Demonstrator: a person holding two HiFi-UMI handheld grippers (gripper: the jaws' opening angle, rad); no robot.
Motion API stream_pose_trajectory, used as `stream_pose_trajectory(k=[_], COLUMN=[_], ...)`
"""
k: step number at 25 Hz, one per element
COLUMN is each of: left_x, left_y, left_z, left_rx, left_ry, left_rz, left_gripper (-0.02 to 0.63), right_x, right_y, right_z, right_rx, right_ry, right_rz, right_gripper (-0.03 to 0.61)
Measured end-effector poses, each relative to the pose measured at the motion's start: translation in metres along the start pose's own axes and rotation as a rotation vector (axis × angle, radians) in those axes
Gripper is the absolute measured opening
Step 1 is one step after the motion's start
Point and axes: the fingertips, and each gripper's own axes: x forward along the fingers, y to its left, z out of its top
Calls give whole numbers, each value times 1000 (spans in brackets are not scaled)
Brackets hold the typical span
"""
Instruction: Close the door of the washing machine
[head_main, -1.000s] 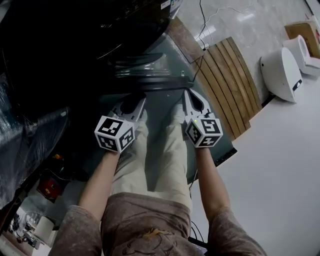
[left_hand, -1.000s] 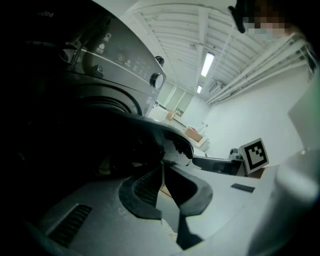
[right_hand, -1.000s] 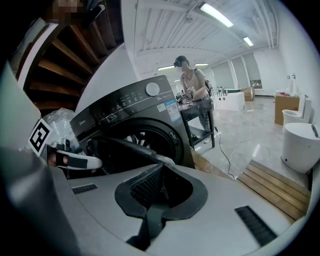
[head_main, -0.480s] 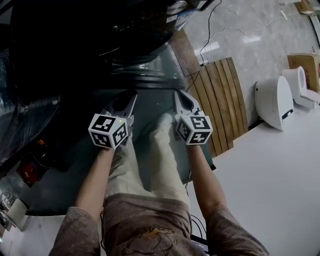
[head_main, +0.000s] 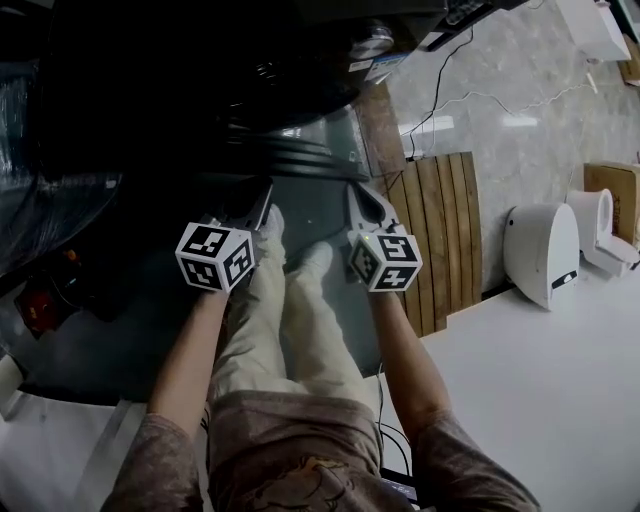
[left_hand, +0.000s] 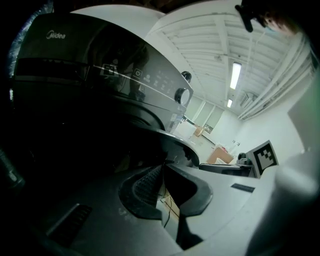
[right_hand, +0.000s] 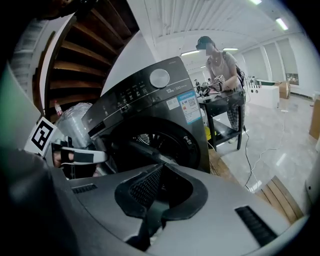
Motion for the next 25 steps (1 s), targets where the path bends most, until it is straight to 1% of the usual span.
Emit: stream_pose_trajectory(k=[4,8,13,19,25], left_x=[7,13,24,33,35], left_y=[3,7,12,22,31], left_z=[4,8,9,21,31], left_rx=[-28,-30,-48,-57,-78], left_ry=[-12,-9,-11,-12,-22], left_rz=[7,2,-3,-3,19], left_gripper=[12,10,9,9,9], right_x=[11,20,35,54,72], right_y=[-5,-8,-6,-13,-21], right_z=[9,17,11,24,40], right_rx=[2,8,-49,-33,-57], right_ry=[2,12,64,60,50], right_rz=[4,-6,22,16,27], right_gripper=[6,6,5,5,5])
